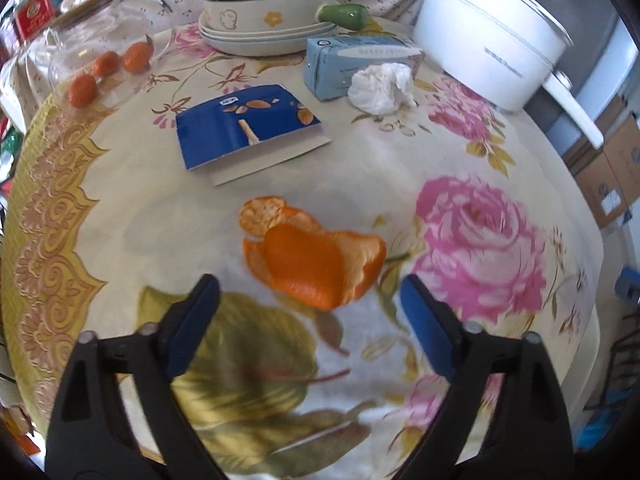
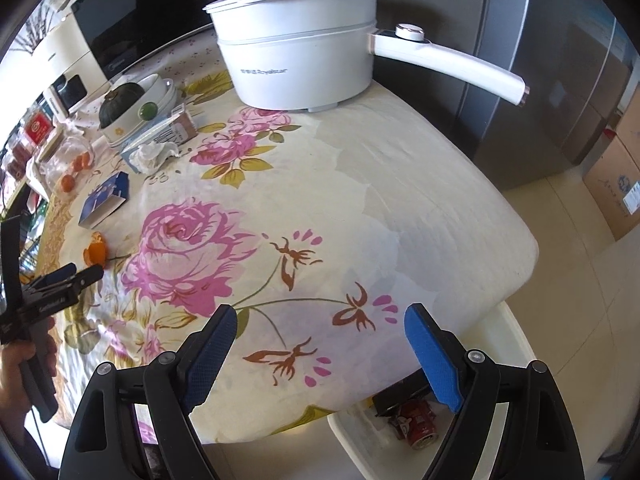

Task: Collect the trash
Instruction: 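Move the left tool to the table and grasp the orange peel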

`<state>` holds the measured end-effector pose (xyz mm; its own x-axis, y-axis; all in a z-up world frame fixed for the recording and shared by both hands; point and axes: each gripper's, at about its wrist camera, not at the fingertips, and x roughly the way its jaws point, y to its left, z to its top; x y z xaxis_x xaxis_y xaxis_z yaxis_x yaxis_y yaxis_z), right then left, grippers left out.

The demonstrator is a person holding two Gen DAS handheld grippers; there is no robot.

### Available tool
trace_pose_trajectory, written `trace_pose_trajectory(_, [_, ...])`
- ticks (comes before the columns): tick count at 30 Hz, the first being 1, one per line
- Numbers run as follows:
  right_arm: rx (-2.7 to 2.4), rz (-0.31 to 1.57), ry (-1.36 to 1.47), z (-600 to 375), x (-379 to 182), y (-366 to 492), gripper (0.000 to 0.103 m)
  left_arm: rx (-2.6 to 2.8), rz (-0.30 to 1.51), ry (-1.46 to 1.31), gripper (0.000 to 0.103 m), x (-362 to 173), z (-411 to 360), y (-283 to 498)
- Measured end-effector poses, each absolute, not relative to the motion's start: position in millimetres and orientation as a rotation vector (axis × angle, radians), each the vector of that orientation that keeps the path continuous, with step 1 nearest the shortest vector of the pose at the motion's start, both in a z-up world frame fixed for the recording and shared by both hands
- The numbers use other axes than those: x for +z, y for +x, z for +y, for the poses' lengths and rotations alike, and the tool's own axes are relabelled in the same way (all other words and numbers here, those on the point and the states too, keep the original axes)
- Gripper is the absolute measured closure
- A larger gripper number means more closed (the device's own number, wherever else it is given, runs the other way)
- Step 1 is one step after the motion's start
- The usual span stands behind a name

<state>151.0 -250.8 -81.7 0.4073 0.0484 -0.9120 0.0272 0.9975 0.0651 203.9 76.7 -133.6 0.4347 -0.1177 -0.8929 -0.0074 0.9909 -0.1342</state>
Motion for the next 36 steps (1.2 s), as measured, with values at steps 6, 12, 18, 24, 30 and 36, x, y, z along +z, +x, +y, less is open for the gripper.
trace_pose_trajectory(6, [-0.002, 1.163, 0.097, -258, -85, 153, 0.016, -0.045, 1.099, -0.175, 0.043, -134, 70, 211])
trace_pose_trajectory(12, [-0.019, 1.166, 0.096, -260, -86, 151, 0.016, -0.038, 1.072, -0.184, 0.060, -126, 72, 207])
trace_pose_trajectory(18, [-0.012, 1.174, 0.060, -247, -90, 153, 0.016, -0.073, 1.062, -0.172, 0.063, -113, 84, 193])
trace_pose_trajectory(24, [0.046, 1.204, 0.074, -213, -96, 156, 0.016, -0.090, 1.031, -0.234, 0.064, -86, 119, 169])
trace_pose_trajectory(30, [0.113, 1.216, 0.079, -155, -101, 177, 0.016, -0.009, 0.996, -0.214, 0.064, -68, 159, 146])
trace_pose_trajectory(36, [0.217, 1.228, 0.071, -71, -115, 209, 0.015, 0.052, 0.977, -0.241, 0.064, -60, 193, 133])
